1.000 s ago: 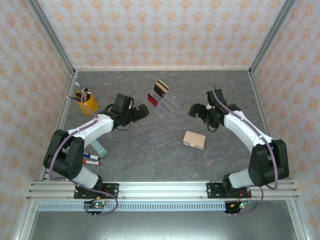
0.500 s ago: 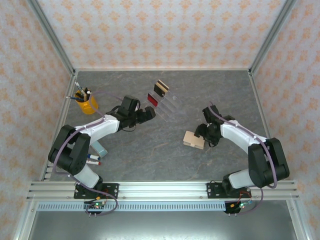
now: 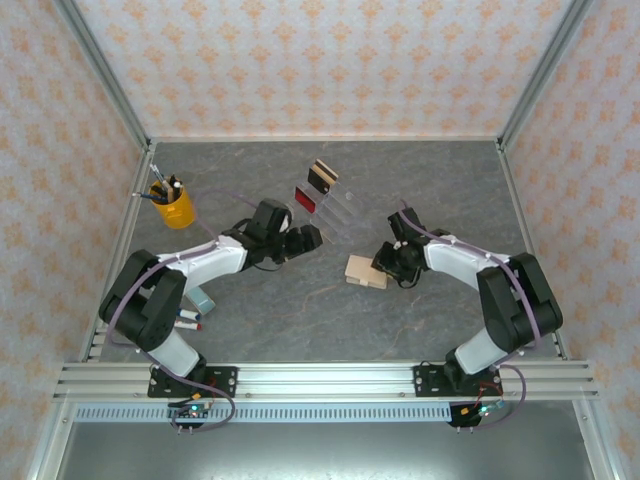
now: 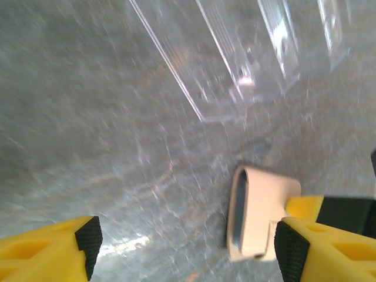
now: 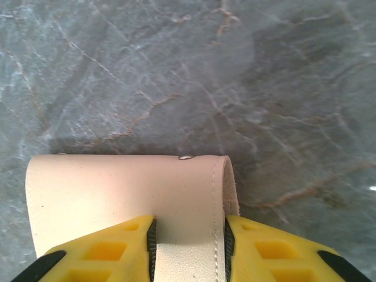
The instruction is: Take the credit cards out of the card holder
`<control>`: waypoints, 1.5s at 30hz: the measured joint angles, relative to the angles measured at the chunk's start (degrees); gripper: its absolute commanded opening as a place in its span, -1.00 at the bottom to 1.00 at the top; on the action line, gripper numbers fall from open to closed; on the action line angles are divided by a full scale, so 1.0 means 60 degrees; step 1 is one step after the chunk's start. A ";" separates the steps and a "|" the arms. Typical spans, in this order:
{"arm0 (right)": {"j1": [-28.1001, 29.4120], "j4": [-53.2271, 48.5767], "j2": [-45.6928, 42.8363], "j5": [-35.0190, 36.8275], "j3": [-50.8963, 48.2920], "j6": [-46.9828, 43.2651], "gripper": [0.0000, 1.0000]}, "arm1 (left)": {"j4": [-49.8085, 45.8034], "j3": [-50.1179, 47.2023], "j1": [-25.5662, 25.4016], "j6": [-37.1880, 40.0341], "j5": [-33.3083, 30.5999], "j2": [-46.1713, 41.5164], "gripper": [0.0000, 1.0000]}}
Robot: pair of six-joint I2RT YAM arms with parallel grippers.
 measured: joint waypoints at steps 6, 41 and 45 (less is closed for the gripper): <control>0.0000 0.0492 0.0208 -0.0342 0.0000 0.0160 -0.33 | 0.1009 -0.0127 -0.0761 -0.0871 0.0623 0.0969 0.18; 0.0018 0.0699 -0.0328 0.0022 -0.0124 0.0262 -0.03 | 0.1621 0.0936 -0.1198 -0.1151 0.1166 0.2269 -1.00; 0.0018 0.0350 -0.1643 0.1038 -0.0142 0.0200 0.19 | -0.0652 0.1592 -0.1224 0.0076 0.0441 0.1417 -1.00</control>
